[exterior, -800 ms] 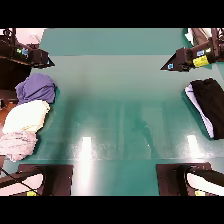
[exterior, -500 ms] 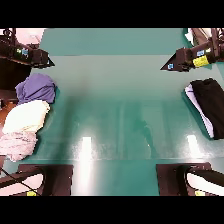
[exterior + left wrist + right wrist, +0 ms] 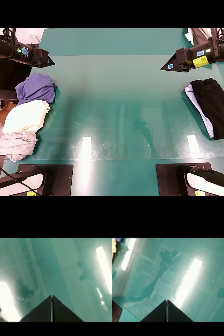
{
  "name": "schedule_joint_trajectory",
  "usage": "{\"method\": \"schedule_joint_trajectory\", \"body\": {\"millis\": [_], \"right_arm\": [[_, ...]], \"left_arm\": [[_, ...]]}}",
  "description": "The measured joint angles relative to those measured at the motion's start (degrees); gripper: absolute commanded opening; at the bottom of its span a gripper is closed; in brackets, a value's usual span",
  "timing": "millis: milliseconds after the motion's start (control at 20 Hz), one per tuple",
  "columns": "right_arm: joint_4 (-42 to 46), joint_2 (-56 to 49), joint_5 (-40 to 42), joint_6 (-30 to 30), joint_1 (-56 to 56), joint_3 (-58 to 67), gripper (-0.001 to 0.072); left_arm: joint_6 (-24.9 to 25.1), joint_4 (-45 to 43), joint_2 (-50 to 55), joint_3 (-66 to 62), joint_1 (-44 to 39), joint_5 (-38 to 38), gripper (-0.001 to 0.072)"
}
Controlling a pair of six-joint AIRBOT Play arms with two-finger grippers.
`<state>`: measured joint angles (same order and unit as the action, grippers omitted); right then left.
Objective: Fold the shirts.
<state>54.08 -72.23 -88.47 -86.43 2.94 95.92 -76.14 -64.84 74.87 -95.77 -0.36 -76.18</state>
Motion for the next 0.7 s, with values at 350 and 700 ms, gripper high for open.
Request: {"method": "schedule_joint_trajectory", "body": {"millis": [350,700], "right_arm": [[0.0,0.0,0.0,0.0,0.0,0.0,0.0015],[-0.1,0.0,1.3,0.0,0.0,0.0,0.0015]], "left_arm": [[-6.8,-24.1,3.0,3.8,0.5,7.3,0.0573],[-11.6,-34.5,12.2,10.6,7.5,13.4,0.0573]]}}
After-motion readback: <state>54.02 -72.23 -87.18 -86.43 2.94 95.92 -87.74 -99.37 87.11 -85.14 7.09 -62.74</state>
